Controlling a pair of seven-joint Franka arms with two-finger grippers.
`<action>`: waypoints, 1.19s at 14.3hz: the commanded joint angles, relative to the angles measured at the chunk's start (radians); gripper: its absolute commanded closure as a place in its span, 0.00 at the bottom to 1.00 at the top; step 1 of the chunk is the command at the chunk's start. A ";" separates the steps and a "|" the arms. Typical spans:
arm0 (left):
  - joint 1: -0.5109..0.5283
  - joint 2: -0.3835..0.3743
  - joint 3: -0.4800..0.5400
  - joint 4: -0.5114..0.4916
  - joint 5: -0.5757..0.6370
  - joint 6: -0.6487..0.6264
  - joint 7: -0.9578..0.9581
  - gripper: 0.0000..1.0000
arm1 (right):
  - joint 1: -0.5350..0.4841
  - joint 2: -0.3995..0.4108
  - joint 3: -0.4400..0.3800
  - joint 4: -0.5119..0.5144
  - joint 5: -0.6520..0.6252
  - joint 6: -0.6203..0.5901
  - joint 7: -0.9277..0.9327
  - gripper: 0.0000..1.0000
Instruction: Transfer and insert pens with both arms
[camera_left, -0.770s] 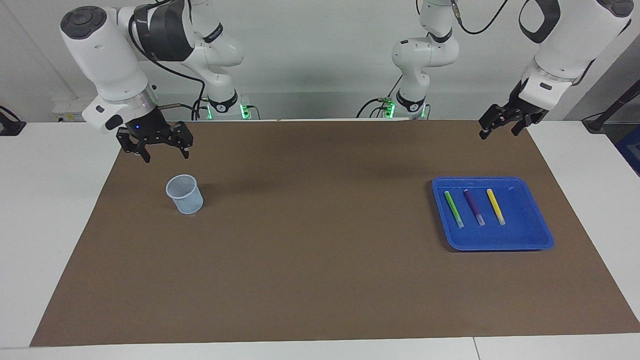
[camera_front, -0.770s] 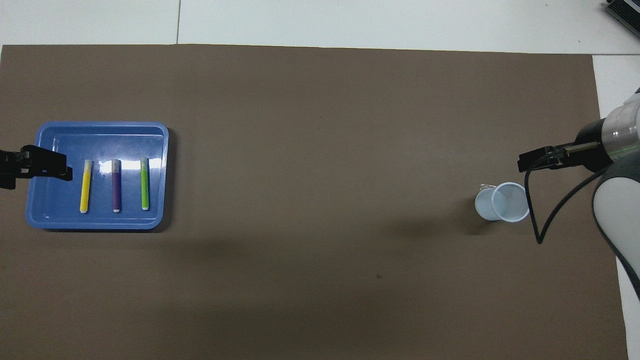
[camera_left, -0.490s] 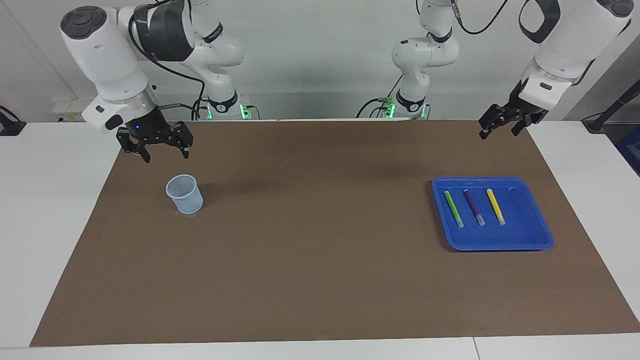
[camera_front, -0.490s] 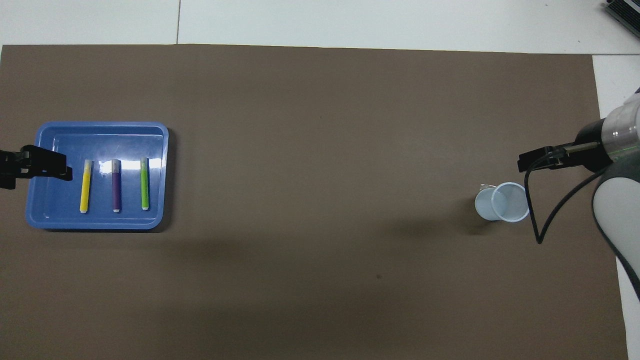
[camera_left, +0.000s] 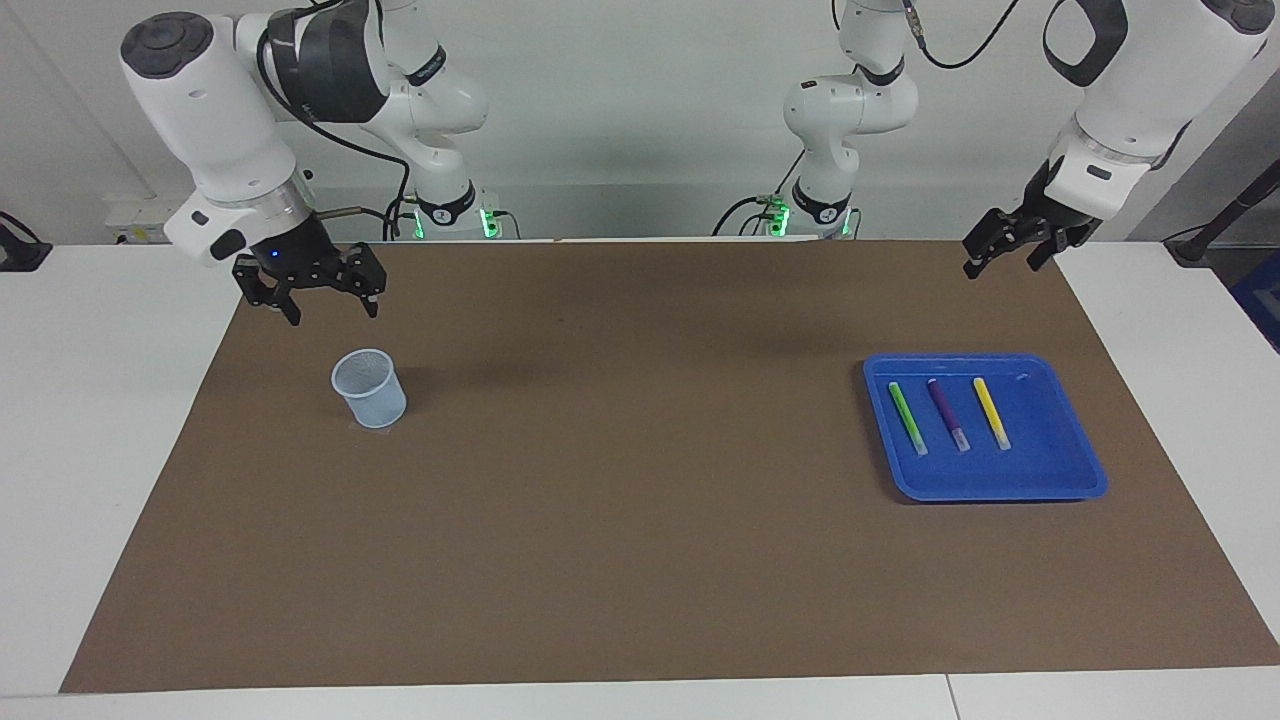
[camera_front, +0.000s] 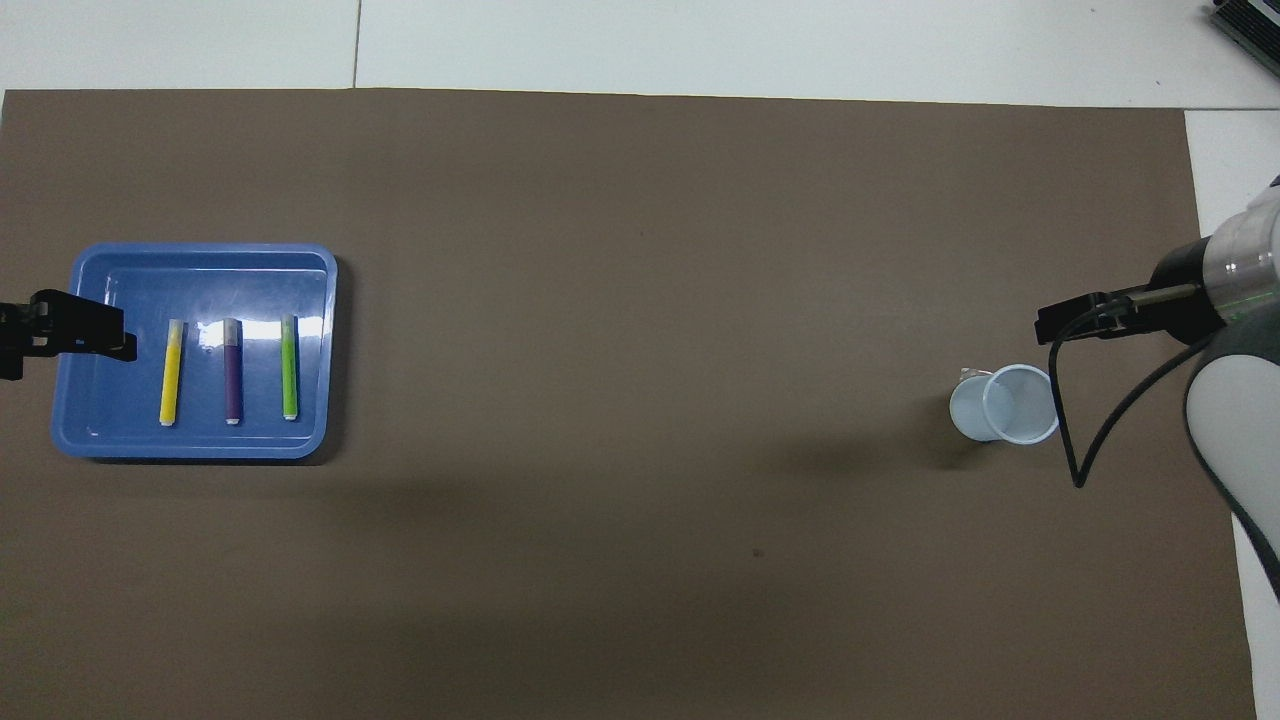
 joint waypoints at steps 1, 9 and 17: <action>0.011 0.009 -0.007 0.017 -0.018 -0.018 -0.004 0.00 | -0.009 -0.015 0.002 -0.007 0.022 -0.002 -0.020 0.00; 0.011 -0.004 -0.007 0.007 -0.018 -0.017 -0.012 0.00 | -0.009 -0.015 0.002 -0.007 0.022 -0.002 -0.020 0.00; 0.004 -0.010 -0.009 0.005 -0.018 -0.015 -0.014 0.00 | -0.009 -0.015 0.002 -0.007 0.022 -0.002 -0.020 0.00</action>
